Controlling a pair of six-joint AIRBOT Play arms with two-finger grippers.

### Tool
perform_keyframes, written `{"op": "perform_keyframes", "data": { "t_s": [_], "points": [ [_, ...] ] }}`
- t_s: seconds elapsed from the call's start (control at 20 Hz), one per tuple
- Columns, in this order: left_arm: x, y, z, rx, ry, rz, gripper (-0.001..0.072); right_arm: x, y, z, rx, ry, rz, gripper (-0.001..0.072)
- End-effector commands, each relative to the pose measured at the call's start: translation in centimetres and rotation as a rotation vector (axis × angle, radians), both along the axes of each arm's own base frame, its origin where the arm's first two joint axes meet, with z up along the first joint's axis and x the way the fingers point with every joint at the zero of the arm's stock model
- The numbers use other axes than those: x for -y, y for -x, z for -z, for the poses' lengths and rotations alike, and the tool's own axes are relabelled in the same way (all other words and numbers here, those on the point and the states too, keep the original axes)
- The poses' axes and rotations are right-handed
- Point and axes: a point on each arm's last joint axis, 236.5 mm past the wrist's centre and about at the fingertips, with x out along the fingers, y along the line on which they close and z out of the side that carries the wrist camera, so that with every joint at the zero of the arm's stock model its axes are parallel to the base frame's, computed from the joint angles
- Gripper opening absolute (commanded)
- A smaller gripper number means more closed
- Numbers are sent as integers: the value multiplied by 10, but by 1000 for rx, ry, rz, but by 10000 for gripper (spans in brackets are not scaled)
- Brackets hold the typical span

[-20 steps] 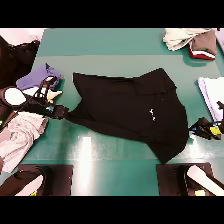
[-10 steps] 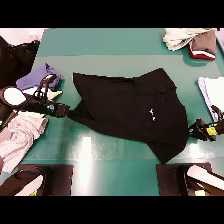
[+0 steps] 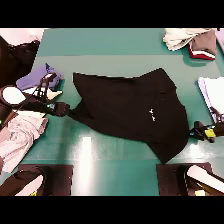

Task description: Fold the shirts.

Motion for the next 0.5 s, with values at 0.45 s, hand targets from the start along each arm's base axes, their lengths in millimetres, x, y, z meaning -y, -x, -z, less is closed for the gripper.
{"op": "perform_keyframes", "data": {
  "t_s": [0.45],
  "points": [
    [-21,-23,-440,1090,45,-66,20,-59,-135,-471,1399,202,10,20]
  ]
}}
